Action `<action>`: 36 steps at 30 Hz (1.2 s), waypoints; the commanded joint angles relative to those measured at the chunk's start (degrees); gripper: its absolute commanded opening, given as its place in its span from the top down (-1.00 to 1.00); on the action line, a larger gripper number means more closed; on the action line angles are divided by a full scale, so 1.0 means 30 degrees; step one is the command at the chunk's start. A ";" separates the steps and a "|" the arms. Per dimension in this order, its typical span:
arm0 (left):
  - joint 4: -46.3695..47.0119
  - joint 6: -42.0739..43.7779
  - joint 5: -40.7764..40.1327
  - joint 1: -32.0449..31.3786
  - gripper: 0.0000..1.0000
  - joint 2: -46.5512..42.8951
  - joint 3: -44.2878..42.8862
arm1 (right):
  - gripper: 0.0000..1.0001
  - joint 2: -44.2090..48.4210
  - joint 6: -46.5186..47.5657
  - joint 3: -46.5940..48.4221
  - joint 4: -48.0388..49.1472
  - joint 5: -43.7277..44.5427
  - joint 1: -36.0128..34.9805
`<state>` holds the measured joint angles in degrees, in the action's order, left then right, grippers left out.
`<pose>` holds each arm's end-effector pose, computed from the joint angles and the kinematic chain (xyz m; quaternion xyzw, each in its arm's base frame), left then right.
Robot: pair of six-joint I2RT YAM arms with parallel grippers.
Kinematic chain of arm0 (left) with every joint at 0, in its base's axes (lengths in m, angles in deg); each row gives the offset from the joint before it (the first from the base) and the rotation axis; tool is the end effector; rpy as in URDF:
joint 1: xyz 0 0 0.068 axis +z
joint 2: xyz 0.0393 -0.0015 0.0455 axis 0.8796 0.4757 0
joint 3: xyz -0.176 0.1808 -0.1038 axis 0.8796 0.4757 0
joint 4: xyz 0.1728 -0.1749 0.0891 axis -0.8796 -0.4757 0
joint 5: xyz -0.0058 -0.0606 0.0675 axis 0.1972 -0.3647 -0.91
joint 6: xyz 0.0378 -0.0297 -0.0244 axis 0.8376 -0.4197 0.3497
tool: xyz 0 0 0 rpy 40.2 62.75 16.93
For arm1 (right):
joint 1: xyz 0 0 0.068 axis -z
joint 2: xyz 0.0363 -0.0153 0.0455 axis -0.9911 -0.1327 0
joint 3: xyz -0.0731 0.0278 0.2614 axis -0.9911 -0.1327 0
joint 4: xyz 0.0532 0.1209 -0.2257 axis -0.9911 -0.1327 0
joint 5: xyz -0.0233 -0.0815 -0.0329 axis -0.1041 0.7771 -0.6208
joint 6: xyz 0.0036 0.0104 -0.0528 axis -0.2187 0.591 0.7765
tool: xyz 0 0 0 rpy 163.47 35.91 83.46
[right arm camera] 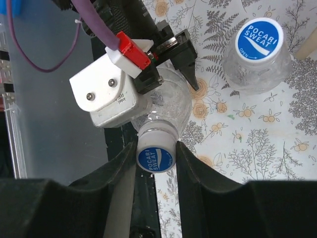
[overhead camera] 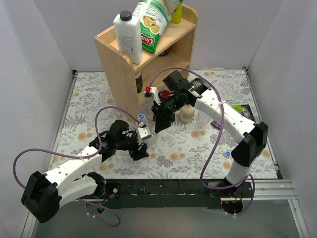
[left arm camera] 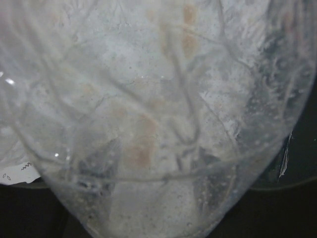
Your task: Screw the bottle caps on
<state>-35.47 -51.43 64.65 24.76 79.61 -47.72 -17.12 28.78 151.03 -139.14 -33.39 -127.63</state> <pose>0.1470 -0.1339 0.2137 0.2438 0.8535 -0.4048 0.2196 0.2347 0.2703 0.3652 -0.5512 0.7145 0.3929 0.1770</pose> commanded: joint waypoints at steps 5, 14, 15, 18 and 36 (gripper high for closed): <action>0.2040 0.0421 0.1787 -0.0142 1.00 -0.0805 -0.0754 | -0.78 0.0449 0.2365 0.4495 -0.2634 -0.0072 0.0522; -0.1036 0.3818 0.4306 -0.0142 1.00 -0.0630 -0.1163 | -0.67 0.4639 1.2637 0.1046 -0.3341 0.0146 -0.1107; -0.1503 0.4083 0.4366 -0.0142 1.00 -0.0542 -0.1310 | -0.61 0.4786 1.3524 0.0694 -0.3253 0.0564 -0.1464; -0.2499 0.5022 0.4572 -0.0142 1.00 -0.0103 -0.1865 | -0.50 0.5138 1.4994 0.0046 -0.2404 0.1710 -0.2404; -0.2973 0.5405 0.5012 -0.0142 1.00 0.0045 -0.2454 | -0.13 0.5197 1.8835 -0.1594 -0.1670 0.2707 -0.4280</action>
<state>-44.37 -35.73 77.76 24.62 80.09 -52.72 -2.89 82.83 147.44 -145.68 -25.35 -139.76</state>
